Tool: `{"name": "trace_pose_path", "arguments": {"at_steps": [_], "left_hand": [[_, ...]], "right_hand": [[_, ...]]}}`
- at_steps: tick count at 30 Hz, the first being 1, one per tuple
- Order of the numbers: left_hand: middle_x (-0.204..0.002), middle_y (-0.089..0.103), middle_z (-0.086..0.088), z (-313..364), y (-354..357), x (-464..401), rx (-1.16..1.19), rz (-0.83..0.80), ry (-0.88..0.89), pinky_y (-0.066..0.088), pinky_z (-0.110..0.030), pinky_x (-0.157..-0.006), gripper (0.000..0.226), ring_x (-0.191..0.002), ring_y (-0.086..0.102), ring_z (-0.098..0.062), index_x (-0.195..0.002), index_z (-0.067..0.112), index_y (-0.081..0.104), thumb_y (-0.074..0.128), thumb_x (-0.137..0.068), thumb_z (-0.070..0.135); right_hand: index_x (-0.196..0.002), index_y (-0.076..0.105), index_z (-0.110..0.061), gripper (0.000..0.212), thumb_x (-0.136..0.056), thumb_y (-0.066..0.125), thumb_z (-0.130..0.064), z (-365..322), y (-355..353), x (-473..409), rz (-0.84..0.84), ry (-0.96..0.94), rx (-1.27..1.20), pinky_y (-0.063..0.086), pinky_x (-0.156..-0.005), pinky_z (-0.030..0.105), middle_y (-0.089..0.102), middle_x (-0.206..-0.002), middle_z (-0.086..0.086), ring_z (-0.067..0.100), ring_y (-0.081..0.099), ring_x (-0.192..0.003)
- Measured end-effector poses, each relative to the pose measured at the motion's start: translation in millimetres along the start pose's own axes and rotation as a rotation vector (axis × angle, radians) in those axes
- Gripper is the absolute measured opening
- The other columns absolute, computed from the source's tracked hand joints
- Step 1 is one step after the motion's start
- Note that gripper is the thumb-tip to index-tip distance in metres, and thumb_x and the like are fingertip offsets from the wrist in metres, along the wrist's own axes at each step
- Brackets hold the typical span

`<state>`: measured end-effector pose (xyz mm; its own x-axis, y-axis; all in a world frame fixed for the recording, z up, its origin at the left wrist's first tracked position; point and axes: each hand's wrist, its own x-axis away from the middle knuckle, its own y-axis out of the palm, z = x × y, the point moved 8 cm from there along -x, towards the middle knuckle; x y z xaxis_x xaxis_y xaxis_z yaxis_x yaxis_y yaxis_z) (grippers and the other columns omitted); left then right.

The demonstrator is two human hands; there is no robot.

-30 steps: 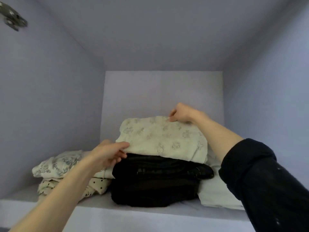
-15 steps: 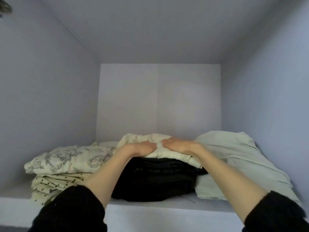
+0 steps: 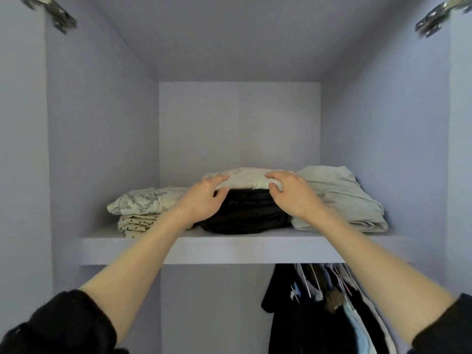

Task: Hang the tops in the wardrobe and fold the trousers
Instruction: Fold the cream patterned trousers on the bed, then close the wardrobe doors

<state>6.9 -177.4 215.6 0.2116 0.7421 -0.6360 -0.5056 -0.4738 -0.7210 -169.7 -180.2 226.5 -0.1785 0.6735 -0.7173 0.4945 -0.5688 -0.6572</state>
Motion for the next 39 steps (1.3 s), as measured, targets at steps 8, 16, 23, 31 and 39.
{"name": "trace_pose_path", "arguments": {"at_steps": [8,16,23,31,39], "left_hand": [[-0.141,0.046,-0.004,9.8,-14.3,133.9,0.146,-0.082,-0.026,0.029,-0.018,-0.098,0.043,-0.129,0.041,-0.016,-0.141,0.017,0.039,0.044,-0.099,0.020],[-0.134,0.046,0.004,9.9,-43.7,283.5,0.166,0.043,-0.065,0.032,-0.018,-0.093,0.039,-0.125,0.045,-0.013,-0.138,0.023,0.042,0.042,-0.099,0.020],[-0.123,0.054,0.006,23.4,-110.8,398.7,-0.007,0.253,-0.106,0.045,-0.029,-0.084,0.033,-0.107,0.053,-0.016,-0.125,0.020,0.055,0.040,-0.095,0.018],[-0.114,0.052,-0.010,-2.7,-249.9,498.0,-0.340,0.618,-0.094,0.046,-0.030,-0.070,0.032,-0.102,0.050,-0.024,-0.121,0.017,0.046,0.049,-0.090,0.018],[-0.143,0.039,-0.001,-108.7,-279.5,499.4,-0.098,0.374,-0.328,0.043,-0.045,-0.101,0.068,-0.128,0.042,-0.020,-0.147,0.022,0.024,0.053,-0.089,0.041]], "right_hand": [[-0.144,0.034,-0.019,0.045,-0.099,0.040,-0.023,-55.9,12.4,125.7,-0.230,0.083,-0.001,0.035,-0.105,0.036,0.040,-0.145,0.005,0.024,0.040,-0.131],[-0.145,0.029,-0.026,0.047,-0.100,0.039,-0.032,-121.0,35.0,257.0,-0.391,0.090,-0.205,0.033,-0.108,0.034,0.036,-0.149,-0.004,0.015,0.036,-0.135],[-0.146,0.028,-0.023,0.047,-0.100,0.039,-0.030,-202.0,56.4,334.3,-0.548,0.007,-0.338,0.028,-0.109,0.029,0.035,-0.150,-0.003,0.016,0.033,-0.137],[-0.144,0.034,-0.019,0.049,-0.099,0.043,-0.033,-357.8,92.5,367.4,-0.610,-0.162,-0.493,0.025,-0.110,0.026,0.038,-0.148,-0.003,0.013,0.034,-0.136],[-0.147,0.027,-0.025,0.072,-0.087,0.052,-0.056,-450.0,112.4,359.1,-0.546,-0.116,-0.667,0.033,-0.110,0.035,0.031,-0.150,-0.009,0.010,0.033,-0.135]]}}
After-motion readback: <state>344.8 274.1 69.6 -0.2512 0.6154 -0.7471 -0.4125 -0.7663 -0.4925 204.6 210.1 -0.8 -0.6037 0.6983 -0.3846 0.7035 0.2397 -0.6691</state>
